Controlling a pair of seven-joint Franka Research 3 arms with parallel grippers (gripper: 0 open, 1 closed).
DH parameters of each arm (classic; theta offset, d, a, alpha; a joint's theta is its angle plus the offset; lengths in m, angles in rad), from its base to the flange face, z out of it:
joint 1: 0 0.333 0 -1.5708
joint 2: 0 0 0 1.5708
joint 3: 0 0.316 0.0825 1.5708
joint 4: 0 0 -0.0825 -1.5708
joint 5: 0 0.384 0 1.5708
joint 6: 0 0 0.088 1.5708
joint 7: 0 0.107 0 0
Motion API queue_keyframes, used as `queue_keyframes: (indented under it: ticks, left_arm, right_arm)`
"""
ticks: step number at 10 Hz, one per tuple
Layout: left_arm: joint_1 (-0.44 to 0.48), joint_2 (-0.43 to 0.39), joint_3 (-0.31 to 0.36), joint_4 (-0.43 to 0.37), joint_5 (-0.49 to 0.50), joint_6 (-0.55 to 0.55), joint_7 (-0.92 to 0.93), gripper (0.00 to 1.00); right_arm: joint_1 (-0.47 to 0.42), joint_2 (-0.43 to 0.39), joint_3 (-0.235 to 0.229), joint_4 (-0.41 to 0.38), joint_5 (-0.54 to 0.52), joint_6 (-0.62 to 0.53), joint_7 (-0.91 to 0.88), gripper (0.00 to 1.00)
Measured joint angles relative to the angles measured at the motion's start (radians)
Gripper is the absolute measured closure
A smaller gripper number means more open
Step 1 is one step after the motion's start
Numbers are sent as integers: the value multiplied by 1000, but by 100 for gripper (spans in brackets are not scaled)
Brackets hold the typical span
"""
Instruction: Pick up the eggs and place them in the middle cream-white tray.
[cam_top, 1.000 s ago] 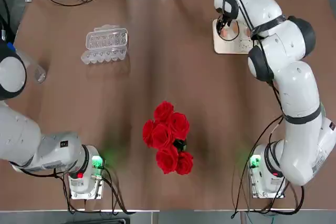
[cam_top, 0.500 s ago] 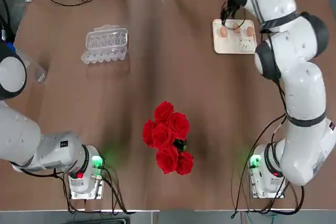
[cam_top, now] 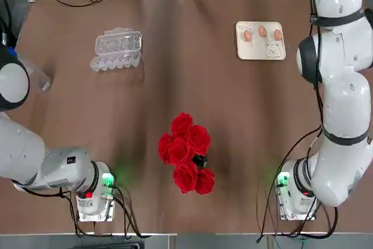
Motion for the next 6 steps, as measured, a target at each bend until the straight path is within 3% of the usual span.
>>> queue_keyframes:
  ticks: [4,6]
  left_arm:
    - [2,0,0,0,0,0,0,0]
    - [2,0,0,0,0,0,0,0]
  right_arm:
    - [0,-134,-44,13,0,-16,40,0]
    - [0,-157,-50,13,0,-28,44,0]
